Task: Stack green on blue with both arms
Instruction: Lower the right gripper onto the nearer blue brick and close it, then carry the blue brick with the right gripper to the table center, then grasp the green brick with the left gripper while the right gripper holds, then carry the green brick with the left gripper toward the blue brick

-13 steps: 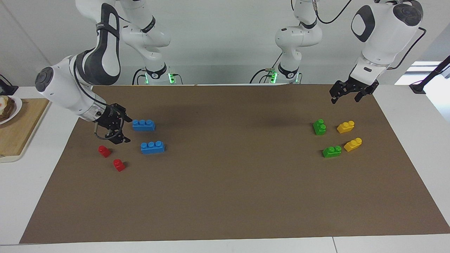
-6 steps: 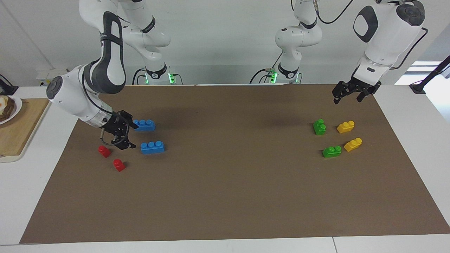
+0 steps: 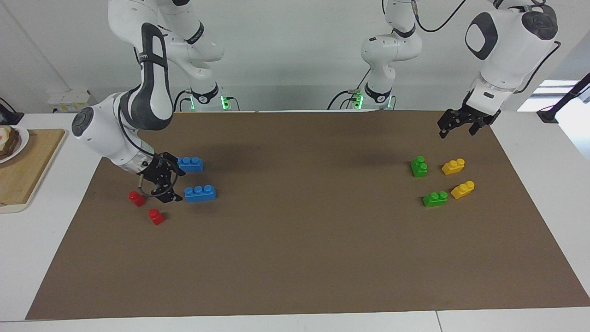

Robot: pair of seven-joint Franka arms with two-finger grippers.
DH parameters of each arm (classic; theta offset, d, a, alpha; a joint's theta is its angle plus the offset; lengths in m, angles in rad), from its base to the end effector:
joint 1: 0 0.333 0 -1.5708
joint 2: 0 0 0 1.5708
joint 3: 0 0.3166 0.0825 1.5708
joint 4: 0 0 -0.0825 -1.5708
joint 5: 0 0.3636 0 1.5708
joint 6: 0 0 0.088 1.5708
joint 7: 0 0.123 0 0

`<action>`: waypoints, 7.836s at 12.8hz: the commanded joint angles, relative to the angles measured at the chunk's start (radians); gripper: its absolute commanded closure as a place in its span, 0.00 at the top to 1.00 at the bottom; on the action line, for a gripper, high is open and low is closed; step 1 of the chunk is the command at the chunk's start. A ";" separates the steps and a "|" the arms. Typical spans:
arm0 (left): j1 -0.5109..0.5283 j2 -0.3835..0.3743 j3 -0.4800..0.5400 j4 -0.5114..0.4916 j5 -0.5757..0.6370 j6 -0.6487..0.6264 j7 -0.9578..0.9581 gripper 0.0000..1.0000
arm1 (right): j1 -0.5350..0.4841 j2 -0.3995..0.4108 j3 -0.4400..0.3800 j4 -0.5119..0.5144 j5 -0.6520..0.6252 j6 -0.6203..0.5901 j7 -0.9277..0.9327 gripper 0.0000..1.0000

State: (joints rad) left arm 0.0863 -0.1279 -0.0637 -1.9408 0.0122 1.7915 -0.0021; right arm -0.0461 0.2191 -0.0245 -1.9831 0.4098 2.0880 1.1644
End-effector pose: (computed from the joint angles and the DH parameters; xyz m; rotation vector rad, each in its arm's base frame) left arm 0.4995 0.0112 0.5255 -3.1214 -0.0351 0.0341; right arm 0.5684 -0.0145 0.3480 -2.1497 1.9234 0.3956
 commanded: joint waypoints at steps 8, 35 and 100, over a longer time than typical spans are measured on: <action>0.007 -0.036 -0.005 -0.067 -0.003 0.035 -0.001 1.00 | 0.006 0.055 0.000 -0.043 0.029 0.086 -0.078 0.99; 0.026 -0.081 -0.016 -0.057 0.006 -0.152 -0.004 1.00 | 0.211 0.086 0.000 0.233 0.132 -0.046 0.104 0.00; -0.461 0.155 -0.025 0.005 -0.104 0.235 -1.720 0.00 | 0.652 0.233 0.005 0.053 0.314 0.523 0.435 0.00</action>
State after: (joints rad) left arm -0.3551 0.0086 -0.1043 -1.9552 -0.0732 2.0159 -1.6327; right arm 0.6003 0.4442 -0.0213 -1.9205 0.6882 2.5784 1.6398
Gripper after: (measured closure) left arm 0.661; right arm 0.652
